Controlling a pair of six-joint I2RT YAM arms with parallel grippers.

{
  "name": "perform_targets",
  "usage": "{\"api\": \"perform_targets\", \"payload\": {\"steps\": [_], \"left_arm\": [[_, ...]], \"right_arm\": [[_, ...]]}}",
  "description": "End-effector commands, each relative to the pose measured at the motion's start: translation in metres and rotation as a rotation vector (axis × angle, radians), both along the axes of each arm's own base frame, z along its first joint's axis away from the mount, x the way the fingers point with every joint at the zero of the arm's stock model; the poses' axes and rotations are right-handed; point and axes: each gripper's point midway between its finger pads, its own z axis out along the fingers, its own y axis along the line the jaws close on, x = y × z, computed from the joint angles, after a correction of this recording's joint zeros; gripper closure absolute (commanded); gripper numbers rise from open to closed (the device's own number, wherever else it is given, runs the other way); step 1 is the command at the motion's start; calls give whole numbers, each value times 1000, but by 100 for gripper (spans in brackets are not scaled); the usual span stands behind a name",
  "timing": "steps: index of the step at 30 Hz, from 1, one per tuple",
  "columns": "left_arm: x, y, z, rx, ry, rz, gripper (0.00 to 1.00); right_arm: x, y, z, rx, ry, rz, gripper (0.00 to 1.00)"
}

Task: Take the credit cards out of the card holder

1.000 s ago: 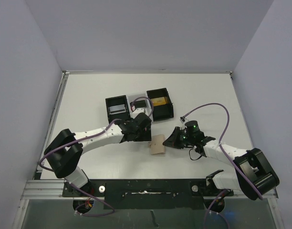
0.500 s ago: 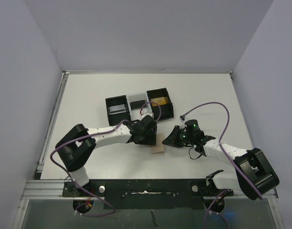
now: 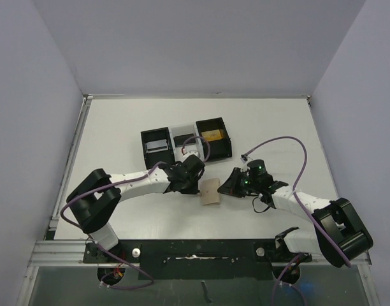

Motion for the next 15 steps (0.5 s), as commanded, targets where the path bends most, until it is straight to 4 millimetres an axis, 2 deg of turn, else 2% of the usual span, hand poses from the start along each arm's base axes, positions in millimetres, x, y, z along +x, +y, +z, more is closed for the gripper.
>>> {"api": "perform_targets", "payload": {"steps": [1, 4, 6, 7, 11, 15], "left_arm": [[13, -11, 33, -100, -91, 8, 97], [15, -15, 43, -136, -109, -4, 100], [15, -16, 48, -152, -119, -8, 100], [14, -16, 51, -161, -122, -13, 100], [13, -22, 70, -220, -149, -40, 100], [7, -34, 93, -324, -170, -90, 100]], "right_arm": [[13, 4, 20, 27, -71, -1, 85], [15, 3, 23, 18, -83, -3, 77], [17, -2, 24, -12, -84, -24, 61], [19, -4, 24, -26, -87, -33, 57], [20, -10, 25, -63, -81, -54, 50], [17, -3, 20, -42, -52, -13, 49]]}}
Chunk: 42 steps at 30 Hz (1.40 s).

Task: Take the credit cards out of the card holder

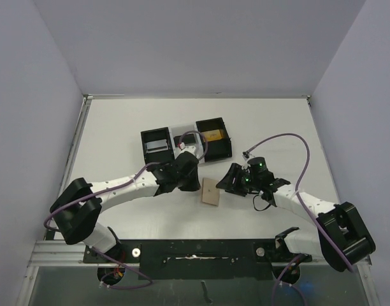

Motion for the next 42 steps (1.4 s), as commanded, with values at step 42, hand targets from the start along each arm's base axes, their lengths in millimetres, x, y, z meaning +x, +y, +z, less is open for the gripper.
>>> {"api": "perform_targets", "payload": {"steps": [42], "left_arm": [[9, 86, -19, -54, -19, 226, 100]], "right_arm": [[12, 36, 33, 133, -49, 30, 48]]}}
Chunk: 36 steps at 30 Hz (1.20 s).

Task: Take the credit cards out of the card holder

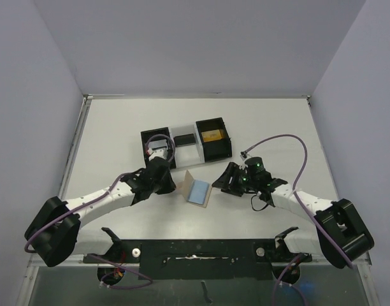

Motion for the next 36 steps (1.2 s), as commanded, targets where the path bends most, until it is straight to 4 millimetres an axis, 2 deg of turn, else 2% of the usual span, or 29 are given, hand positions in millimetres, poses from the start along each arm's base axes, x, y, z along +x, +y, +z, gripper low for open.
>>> {"api": "perform_targets", "payload": {"steps": [1, 5, 8, 14, 17, 23, 29, 36], "left_arm": [[-8, 0, -21, -2, 47, 1, 100], [-20, 3, -40, 2, 87, -17, 100], [-27, 2, -46, 9, 105, -36, 100], [-34, -19, -42, -21, 79, -126, 100], [-34, -23, -44, -10, 79, -133, 100], [-34, -25, -43, 2, 66, -136, 100], [-35, -20, -41, 18, 62, -130, 100], [-35, -18, -34, 8, 45, -120, 100]], "right_arm": [[9, 24, 25, 65, -69, 58, 48], [10, 34, 25, 48, -69, 89, 50], [11, 43, 25, 40, -69, 116, 53], [14, 44, 12, -87, -37, 128, 56], [14, 43, 8, -174, -43, 154, 57], [17, 52, -3, -177, -20, 180, 59], [22, 48, -18, -266, -5, 191, 59], [18, 62, -14, -251, -22, 245, 68]]}}
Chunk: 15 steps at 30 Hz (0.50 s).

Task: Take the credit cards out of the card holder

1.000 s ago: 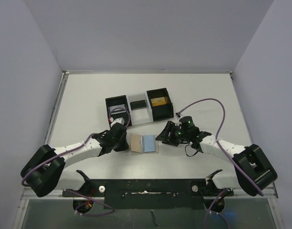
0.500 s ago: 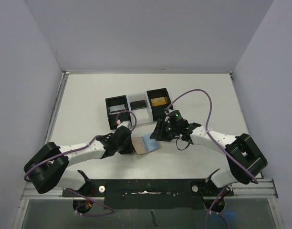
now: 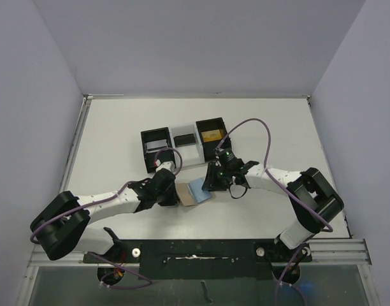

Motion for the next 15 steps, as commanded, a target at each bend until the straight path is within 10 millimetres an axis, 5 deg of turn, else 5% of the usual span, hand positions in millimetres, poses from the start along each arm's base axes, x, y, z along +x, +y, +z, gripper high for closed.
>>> {"api": "perform_targets", "payload": {"steps": [1, 8, 15], "left_arm": [[10, -7, 20, -31, -64, -3, 100], [9, -11, 20, -52, -54, -2, 100], [12, -12, 24, -50, -62, 1, 100]], "right_arm": [[9, 19, 22, 32, -76, 46, 72], [7, 17, 23, -48, -89, 43, 84], [7, 30, 43, 24, -128, 59, 83]]}}
